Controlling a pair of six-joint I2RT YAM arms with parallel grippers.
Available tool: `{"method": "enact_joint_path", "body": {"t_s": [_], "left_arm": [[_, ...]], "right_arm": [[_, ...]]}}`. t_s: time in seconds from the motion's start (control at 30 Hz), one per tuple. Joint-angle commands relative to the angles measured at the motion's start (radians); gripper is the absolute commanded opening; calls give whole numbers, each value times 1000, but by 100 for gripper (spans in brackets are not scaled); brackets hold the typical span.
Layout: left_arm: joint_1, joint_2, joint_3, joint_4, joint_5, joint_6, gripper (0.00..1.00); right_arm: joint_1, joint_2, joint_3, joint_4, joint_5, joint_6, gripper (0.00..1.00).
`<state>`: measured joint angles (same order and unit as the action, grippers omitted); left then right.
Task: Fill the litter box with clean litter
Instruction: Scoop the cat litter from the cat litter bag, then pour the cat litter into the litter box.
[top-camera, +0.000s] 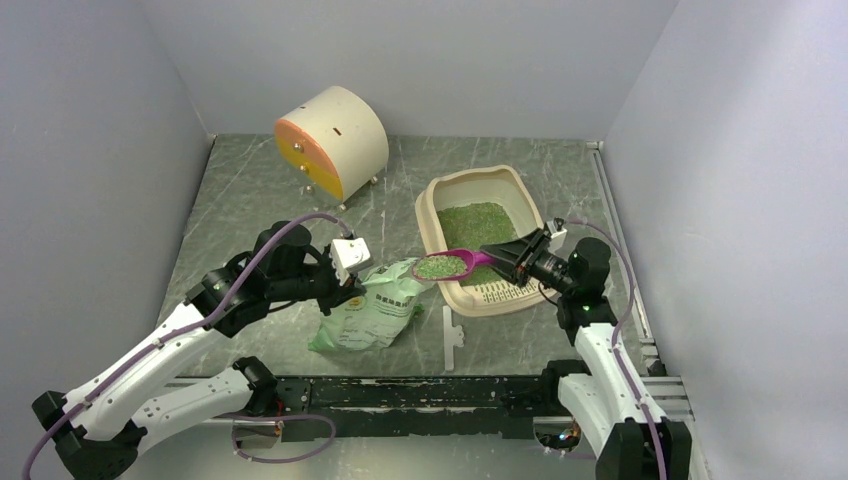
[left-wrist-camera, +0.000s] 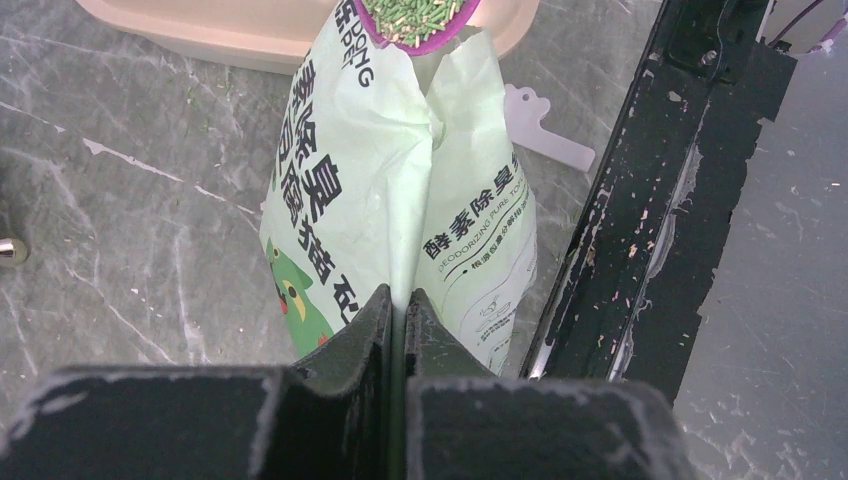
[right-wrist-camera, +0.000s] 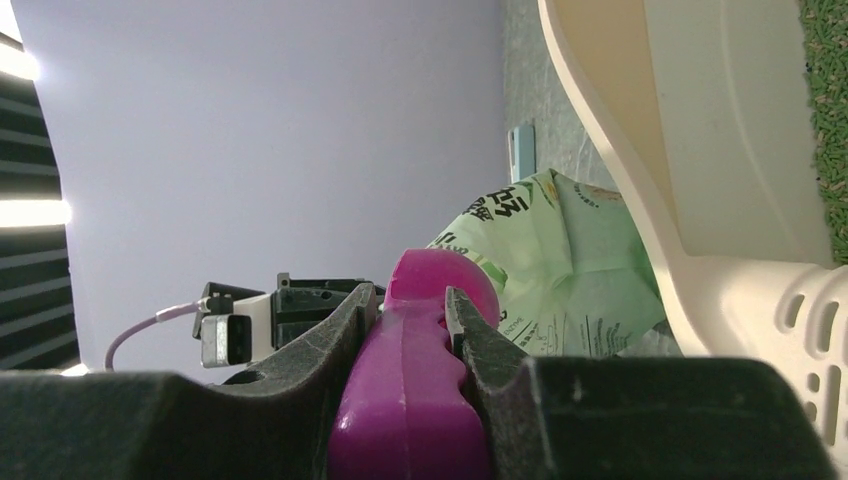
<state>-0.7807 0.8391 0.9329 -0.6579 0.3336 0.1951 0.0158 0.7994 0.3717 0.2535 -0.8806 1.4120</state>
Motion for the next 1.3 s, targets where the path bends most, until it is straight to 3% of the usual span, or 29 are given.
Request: {"method": "enact_joint_path", "body": {"t_s": [0.0,0.57,1.27], "left_arm": [[-3,-33,21,174,25,3,5],[-3,-20,19,182,26,7,5],[-2,-17,50,158,19,33,5]], "right_arm": [[-42,-23,7,-18,-49,1,0],[-139,-39,15,6,-115,42,0],[-378,84,104,13,-135,-41,0]]}}
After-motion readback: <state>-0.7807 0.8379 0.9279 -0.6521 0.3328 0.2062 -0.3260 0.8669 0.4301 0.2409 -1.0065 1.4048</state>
